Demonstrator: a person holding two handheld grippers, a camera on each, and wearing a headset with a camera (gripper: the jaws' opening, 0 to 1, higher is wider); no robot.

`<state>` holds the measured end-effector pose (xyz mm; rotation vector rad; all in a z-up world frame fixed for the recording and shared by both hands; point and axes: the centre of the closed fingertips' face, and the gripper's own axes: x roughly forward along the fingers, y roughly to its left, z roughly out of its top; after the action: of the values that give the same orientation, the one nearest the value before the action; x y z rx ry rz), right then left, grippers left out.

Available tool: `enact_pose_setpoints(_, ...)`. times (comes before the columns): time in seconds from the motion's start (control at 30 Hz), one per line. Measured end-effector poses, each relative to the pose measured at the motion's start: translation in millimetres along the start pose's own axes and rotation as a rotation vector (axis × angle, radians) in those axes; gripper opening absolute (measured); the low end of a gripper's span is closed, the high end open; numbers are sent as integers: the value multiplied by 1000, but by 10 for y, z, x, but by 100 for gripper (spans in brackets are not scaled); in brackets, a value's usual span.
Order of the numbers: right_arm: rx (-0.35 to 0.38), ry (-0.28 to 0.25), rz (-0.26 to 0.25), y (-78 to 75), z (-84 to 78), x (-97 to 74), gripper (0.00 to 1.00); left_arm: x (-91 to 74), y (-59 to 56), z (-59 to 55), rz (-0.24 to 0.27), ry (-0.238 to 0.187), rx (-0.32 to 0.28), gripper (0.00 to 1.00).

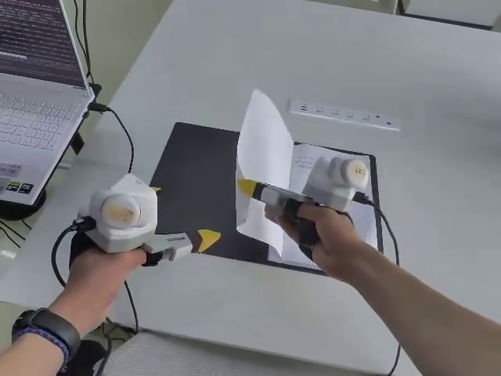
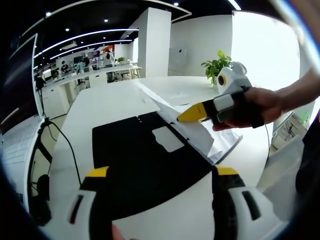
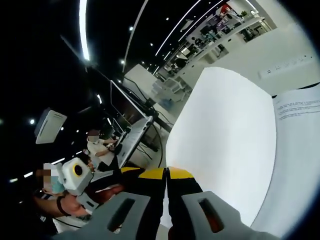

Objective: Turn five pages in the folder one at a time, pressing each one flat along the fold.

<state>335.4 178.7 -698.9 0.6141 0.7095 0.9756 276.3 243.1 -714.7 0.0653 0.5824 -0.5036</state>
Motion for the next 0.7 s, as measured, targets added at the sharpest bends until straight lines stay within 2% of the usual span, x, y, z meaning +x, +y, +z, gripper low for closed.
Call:
enact_pose_setpoints(0.3, 59, 35, 5, -101, -132, 249, 0, -98, 68, -90, 14, 6, -26, 83)
enact_pose_setpoints(0.37, 75, 46, -9, -156, -188, 280, 0, -85, 80, -102, 15, 7, -35, 83)
enact_pose_setpoints(0.63, 126, 67, -30, -411, -287, 474, 0, -62, 65, -68, 15, -5, -52, 83)
enact_pose_setpoints(0.7, 141, 76, -37, -390, -298, 523, 0, -53, 60, -66, 12, -6, -54, 83)
